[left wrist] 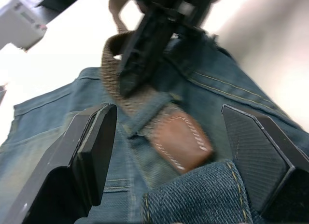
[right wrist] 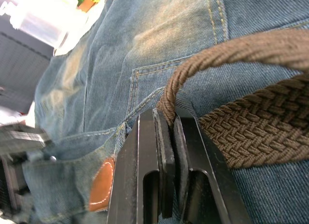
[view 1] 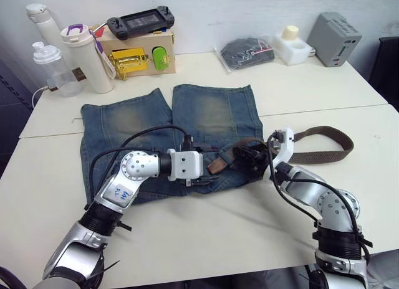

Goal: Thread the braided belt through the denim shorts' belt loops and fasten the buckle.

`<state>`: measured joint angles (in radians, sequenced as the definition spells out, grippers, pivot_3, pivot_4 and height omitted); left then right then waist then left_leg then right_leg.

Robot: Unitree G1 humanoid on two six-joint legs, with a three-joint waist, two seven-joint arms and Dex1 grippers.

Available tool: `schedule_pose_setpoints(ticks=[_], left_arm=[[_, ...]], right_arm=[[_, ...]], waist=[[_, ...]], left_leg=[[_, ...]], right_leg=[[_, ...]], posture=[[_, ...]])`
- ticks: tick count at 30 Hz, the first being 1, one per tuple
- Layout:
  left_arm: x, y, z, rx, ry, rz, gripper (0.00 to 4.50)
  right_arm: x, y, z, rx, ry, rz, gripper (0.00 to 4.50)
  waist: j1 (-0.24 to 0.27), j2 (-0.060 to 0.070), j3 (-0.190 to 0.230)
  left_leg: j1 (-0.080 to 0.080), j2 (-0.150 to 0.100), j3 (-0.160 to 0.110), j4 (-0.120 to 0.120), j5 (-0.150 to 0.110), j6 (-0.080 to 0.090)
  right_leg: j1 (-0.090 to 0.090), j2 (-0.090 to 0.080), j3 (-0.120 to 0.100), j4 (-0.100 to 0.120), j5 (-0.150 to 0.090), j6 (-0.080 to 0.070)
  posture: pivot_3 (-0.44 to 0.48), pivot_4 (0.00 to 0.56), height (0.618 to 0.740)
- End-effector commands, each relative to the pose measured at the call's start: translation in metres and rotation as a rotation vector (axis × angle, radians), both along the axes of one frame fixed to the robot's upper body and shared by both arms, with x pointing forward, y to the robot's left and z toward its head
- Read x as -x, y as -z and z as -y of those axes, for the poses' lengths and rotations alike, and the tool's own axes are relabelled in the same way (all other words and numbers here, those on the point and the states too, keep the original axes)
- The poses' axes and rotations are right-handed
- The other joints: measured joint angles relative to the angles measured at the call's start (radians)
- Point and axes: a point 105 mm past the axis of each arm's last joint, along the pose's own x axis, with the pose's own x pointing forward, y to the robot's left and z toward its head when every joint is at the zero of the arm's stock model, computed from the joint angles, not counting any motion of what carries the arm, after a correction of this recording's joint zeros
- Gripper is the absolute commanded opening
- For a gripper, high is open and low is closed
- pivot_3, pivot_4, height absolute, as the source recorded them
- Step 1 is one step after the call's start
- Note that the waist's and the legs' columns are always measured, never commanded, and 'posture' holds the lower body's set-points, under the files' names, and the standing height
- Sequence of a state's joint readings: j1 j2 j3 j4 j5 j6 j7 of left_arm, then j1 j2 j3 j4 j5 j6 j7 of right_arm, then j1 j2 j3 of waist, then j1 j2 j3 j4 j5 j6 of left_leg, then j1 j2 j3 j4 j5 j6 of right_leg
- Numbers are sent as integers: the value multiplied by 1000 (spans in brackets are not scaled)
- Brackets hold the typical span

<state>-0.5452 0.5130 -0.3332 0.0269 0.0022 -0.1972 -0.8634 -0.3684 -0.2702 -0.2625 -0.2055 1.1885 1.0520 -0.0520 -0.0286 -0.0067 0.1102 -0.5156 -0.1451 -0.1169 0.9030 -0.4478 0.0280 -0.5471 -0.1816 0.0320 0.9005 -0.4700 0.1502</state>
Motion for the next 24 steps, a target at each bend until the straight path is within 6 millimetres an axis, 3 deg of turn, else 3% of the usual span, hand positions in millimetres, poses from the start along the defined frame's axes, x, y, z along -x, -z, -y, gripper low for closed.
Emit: schedule_pose_setpoints(ticks=[1, 10, 23, 24], left_arm=[[-7, -4, -9, -24, -19, 90, 3802], [-15, -10, -12, -47, -28, 292, 3802], [-17, 1, -13, -134, -36, 360, 3802], [-17, 2, -12, -132, -37, 359, 3281]], right_arm=[[3, 18, -4, -60, 22, -116, 0], [8, 21, -14, -137, 60, -183, 0], [10, 18, -20, -181, 72, -188, 0], [10, 17, -20, -182, 72, -185, 0]], waist=[[0, -2, -1], [-2, -8, -5], [-5, -9, -6], [-5, -9, -6]], left_leg=[[0, 0, 0, 0, 0, 0], [1, 0, -1, 0, 0, -1], [1, 0, -2, -1, 0, -1], [1, 0, -2, -1, 0, -1]], right_leg=[[0, 0, 0, 0, 0, 0], [0, 0, 0, 2, 0, 0], [0, 1, 0, 3, 0, 0], [0, 1, 0, 3, 0, 0]], posture=[[0, 150, 645], [0, 150, 645], [0, 150, 645], [0, 150, 645]])
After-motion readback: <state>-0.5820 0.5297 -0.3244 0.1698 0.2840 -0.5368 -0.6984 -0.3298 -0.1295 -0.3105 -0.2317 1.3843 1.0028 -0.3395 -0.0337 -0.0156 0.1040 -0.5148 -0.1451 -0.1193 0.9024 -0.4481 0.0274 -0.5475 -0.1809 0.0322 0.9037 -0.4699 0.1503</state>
